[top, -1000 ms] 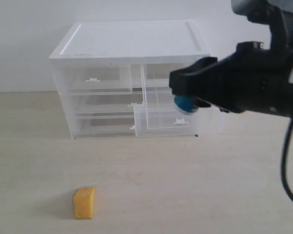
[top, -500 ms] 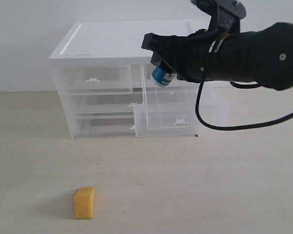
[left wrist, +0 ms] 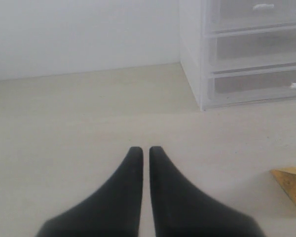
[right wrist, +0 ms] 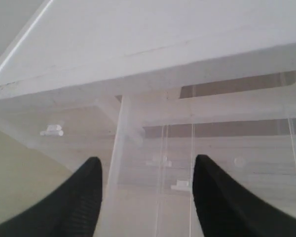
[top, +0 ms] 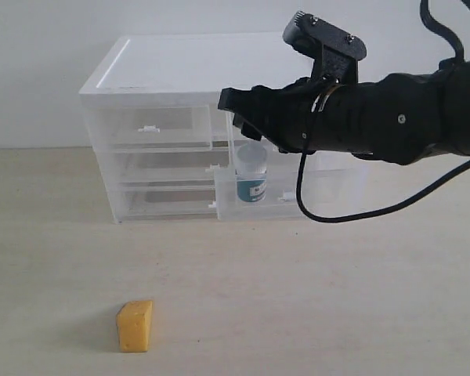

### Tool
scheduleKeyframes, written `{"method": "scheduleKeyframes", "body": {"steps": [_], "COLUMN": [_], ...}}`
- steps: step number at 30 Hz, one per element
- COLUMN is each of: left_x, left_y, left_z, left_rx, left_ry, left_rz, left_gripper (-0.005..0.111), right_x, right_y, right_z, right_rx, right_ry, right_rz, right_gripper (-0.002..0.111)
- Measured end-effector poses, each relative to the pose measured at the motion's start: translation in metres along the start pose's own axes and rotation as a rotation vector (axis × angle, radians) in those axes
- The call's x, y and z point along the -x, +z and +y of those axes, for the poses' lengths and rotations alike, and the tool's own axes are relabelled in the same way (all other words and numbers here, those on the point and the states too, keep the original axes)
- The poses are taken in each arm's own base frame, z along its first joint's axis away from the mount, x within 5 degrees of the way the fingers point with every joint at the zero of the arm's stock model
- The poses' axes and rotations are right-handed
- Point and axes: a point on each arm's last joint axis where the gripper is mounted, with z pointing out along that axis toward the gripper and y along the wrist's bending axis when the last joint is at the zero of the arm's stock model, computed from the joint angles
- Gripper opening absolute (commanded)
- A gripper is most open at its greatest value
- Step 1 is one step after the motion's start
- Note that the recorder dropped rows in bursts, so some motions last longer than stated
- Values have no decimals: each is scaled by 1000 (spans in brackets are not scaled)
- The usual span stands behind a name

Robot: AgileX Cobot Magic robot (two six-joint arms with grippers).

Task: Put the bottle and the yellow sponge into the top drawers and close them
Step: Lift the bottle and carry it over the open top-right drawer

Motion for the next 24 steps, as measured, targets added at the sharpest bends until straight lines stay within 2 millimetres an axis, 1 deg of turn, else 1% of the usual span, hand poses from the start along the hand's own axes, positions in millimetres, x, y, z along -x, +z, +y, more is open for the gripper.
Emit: {"method": "scheduleKeyframes", "body": {"steps": [1, 3, 5, 6, 7, 9, 11, 13, 17, 20, 24], "left_x": [0, 0, 0, 0, 0, 0, 0, 0, 0, 0, 0], "left_y": [0, 0, 0, 0, 0, 0, 0, 0, 0, 0, 0], "left_z": [0, 0, 0, 0, 0, 0, 0, 0, 0, 0, 0], "left_rx": [0, 0, 0, 0, 0, 0, 0, 0, 0, 0, 0], "left_ry": [0, 0, 0, 0, 0, 0, 0, 0, 0, 0, 0], "left_rz": [0, 0, 0, 0, 0, 0, 0, 0, 0, 0, 0], "left_gripper": [4, 4, 4, 4, 4, 4, 4, 4, 4, 4, 4], "right_x": [1, 9, 18, 23, 28, 30, 27, 22, 15, 17, 20], "right_y": [0, -6, -15, -21, -32, -42, -50, -53, -54, -53, -51], "right_z": [0, -1, 0, 1, 5, 10, 13, 13, 12, 18, 30], "right_rx": [2, 5, 7, 8, 12, 16, 20, 23, 44, 87, 187], "right_ry": [-12, -42, -90, -131, -231, -360, -477, -600, -758, -788, -797], "right_rz": [-6, -37, -64, -73, -74, -49, 2, 67, 184, 218, 261], "right_gripper": [50, 50, 50, 48, 43, 26, 0, 1, 0, 0, 0]}}
